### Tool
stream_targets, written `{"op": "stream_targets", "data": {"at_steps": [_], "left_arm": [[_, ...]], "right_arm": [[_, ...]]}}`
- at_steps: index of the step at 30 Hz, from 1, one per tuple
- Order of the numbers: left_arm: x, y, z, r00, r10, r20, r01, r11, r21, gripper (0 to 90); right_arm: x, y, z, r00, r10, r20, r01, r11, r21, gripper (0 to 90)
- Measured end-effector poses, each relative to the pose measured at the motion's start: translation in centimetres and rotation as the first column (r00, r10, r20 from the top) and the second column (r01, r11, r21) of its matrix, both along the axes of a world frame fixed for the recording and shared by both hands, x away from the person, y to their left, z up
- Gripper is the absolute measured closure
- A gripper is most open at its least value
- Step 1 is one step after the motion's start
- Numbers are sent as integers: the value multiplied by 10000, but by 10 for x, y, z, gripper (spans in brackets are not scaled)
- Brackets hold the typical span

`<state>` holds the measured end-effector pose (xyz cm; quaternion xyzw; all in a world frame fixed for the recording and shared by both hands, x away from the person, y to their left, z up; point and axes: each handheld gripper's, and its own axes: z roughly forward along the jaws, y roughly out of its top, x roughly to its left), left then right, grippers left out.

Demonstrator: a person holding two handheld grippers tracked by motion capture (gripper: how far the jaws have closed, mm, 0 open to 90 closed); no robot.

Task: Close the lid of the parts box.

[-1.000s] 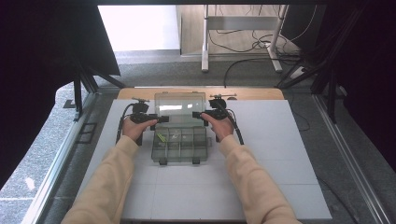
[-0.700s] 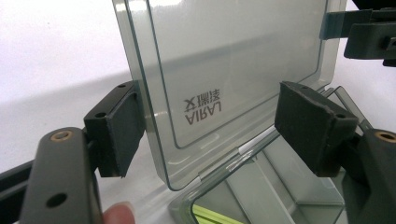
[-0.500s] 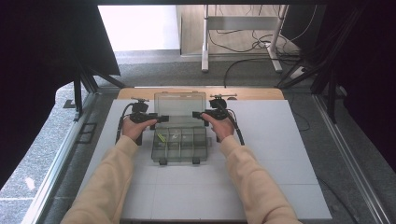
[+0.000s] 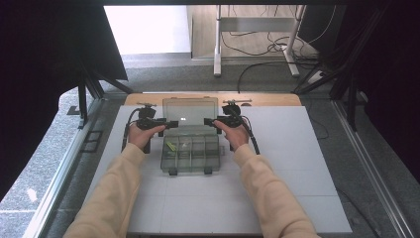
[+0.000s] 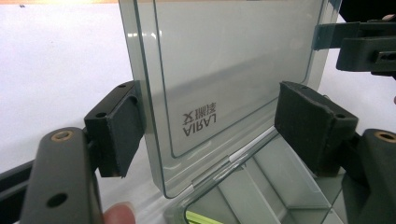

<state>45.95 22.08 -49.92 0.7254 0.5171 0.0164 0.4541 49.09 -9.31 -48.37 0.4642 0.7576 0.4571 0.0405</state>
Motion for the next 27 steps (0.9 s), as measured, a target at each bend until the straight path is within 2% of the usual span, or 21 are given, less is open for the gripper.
{"op": "stream_targets", "data": {"at_steps": [27], "left_arm": [[-6, 3, 11, 9975, -162, 692, 177, 9996, -207, 260]], "right_arm": [[-6, 0, 6, 9994, 165, 296, -163, 9998, -61, 288]]}}
